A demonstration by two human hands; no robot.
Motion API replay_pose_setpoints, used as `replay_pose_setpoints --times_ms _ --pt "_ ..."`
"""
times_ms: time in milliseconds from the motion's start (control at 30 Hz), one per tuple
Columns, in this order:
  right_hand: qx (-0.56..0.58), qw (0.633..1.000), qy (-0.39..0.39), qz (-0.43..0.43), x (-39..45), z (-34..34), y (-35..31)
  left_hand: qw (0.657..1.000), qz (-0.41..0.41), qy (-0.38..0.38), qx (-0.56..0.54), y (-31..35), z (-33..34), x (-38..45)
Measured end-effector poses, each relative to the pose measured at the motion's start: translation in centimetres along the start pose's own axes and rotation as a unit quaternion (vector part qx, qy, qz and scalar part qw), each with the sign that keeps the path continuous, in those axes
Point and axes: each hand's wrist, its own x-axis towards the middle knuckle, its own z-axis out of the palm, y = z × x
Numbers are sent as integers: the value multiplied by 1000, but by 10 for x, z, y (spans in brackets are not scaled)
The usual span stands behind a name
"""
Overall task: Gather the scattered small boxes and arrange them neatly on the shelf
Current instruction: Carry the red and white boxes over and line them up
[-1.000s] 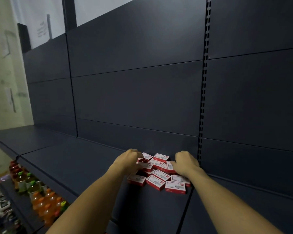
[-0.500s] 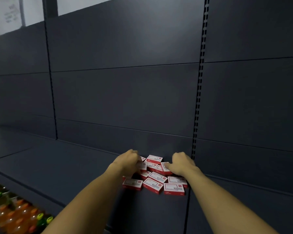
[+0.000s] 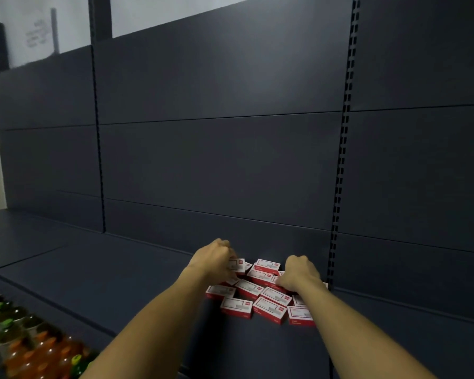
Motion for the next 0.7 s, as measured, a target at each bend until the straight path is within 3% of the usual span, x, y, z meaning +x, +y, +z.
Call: replay_pose_setpoints --times_ms 200,500,700 --pt "-1 1000 5 8 -6 -3 -3 1000 7 7 -9 -7 8 -2" --pt "-76 991 110 -22 -16 -25 23 998 40 21 -51 14 5 12" --pt "-119 984 130 -22 -32 -41 49 994 83 42 -56 46 8 20"
